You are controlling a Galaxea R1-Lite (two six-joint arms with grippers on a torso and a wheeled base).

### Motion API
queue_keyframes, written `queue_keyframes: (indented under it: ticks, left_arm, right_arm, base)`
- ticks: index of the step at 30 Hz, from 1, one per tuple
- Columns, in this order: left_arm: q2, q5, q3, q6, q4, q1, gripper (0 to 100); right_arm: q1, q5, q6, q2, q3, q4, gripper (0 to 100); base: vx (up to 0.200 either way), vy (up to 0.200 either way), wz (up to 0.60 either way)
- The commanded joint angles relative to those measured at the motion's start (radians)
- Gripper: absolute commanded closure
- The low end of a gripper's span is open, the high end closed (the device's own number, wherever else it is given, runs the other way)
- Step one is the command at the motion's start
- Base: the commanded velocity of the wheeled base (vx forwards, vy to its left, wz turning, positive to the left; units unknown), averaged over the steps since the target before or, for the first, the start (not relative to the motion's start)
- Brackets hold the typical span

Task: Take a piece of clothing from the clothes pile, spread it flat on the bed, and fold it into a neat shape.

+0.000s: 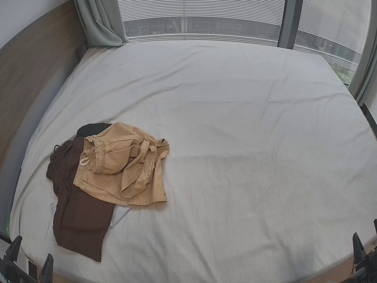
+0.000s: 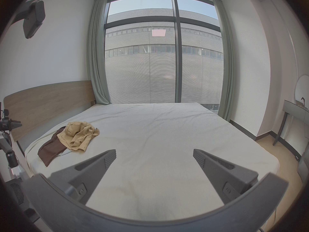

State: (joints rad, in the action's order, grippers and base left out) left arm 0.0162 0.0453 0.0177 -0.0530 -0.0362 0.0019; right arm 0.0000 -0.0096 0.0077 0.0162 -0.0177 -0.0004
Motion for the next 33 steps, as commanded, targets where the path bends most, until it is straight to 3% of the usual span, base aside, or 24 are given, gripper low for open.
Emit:
queue_keyframes:
  ticks: [1,22,27,33]
  left_arm:
    - [-0.016,-0.001,-0.016,-0.002,-0.001,0.003,0]
    - [-0.016,-0.005,-0.018,-0.004,0.004,0.001,0]
    - [0.065,0.001,0.166,-0.001,0.024,0.007,0]
    - [0.137,0.001,0.182,0.004,0.03,-0.007,0]
  right_arm:
    - [0.0,0.0,0.0,-0.016,0.018,0.0,0]
    - [0.0,-0.001,0.002,-0.016,0.018,0.0,0]
    - [0.0,-0.001,0.002,-0.016,0.018,0.0,0]
    - [0.0,-0.001,0.002,-0.016,0.018,0.0,0]
  base:
    - [0.0,0.0,0.0]
    - [0.0,0.0,0.0]
    - [0.0,0.0,0.0]
    - [0.0,0.0,0.0]
